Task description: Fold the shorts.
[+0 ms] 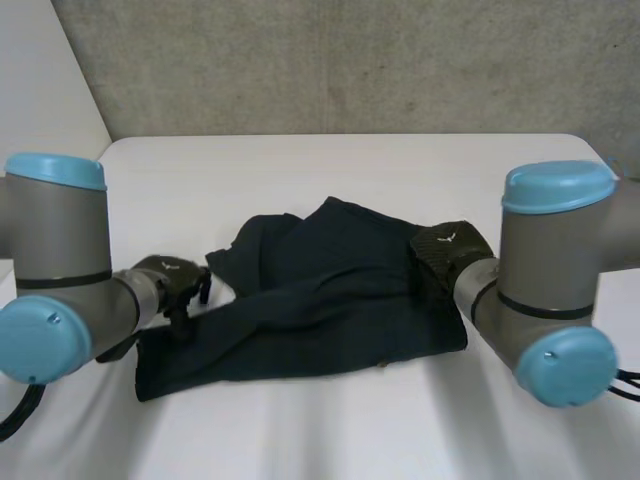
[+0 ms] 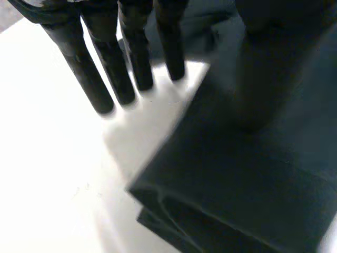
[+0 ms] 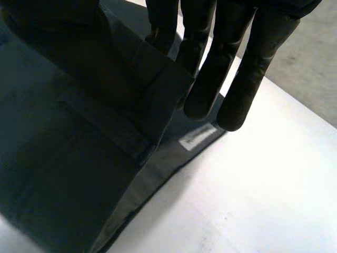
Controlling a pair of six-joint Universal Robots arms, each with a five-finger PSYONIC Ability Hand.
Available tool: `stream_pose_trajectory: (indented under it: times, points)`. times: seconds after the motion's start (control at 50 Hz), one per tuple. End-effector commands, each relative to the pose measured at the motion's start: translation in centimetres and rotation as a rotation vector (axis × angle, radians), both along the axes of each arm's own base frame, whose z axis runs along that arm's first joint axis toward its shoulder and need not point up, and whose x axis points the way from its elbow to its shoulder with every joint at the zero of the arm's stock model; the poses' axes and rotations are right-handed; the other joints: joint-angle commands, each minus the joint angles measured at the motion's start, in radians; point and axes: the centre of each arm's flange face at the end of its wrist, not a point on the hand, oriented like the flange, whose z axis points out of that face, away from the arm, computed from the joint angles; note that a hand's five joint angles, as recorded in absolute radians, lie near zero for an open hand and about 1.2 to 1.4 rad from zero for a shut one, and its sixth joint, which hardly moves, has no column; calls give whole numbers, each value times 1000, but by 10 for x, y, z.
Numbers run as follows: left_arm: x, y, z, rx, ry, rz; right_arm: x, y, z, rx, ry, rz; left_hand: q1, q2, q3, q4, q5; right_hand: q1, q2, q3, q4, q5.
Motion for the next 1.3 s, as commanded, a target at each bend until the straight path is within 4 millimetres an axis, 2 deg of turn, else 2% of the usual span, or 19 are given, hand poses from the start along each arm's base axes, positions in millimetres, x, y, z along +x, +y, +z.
stream_pose_trajectory:
  times: [0.02,0.2,0.26,0.32,0.4,0.5,0.58,0.9,0.94,1.06,1.1,1.2,1.3]
  points:
    - [-4,13,17,-32,38,-1,2,-16,-14,-16,-30,-93,-432,-487,-493,-486,-501,431,217,211,205,232]
    - [11,66,48,-151,122,3,10,-10,-12,-26,-39,-75,-368,-423,-429,-422,-436,431,217,211,205,232]
    - [14,83,43,-144,122,-11,11,-8,-12,-24,-39,-71,-303,-359,-365,-358,-372,431,217,211,205,232]
    - [14,91,33,-132,118,-19,12,-8,-12,-24,-40,-70,-274,-329,-335,-328,-342,431,217,211,205,232]
    - [13,89,24,-170,126,-18,11,-7,-13,-17,-40,-71,-227,-282,-288,-281,-295,431,217,211,205,232]
    - [14,73,-2,-157,79,32,10,-5,-15,-9,-35,-70,-136,-191,-197,-190,-204,431,217,211,205,232]
    - [16,65,-14,-131,50,68,9,-2,-16,-2,-30,-70,-121,-176,-182,-175,-189,431,217,211,205,232]
    - [9,50,-33,-108,38,69,8,3,-19,5,-19,-60,-30,-85,-91,-84,-98,431,217,211,205,232]
    - [8,49,-32,-111,40,68,9,3,-18,2,-16,-57,26,-30,-36,-29,-43,431,217,211,205,232]
    - [6,50,-28,-121,52,54,9,3,-18,-2,-11,-53,440,384,378,385,371,431,217,211,205,232]
    - [5,52,-24,-124,56,50,9,4,-16,-8,-6,-50,451,396,390,397,383,431,217,211,205,232]
    - [6,55,3,-199,89,47,7,4,-9,-30,15,-36,490,434,428,435,421,431,217,211,205,232]
    - [6,61,11,-193,99,26,5,8,5,-72,47,-12,501,446,440,447,433,431,217,211,205,232]
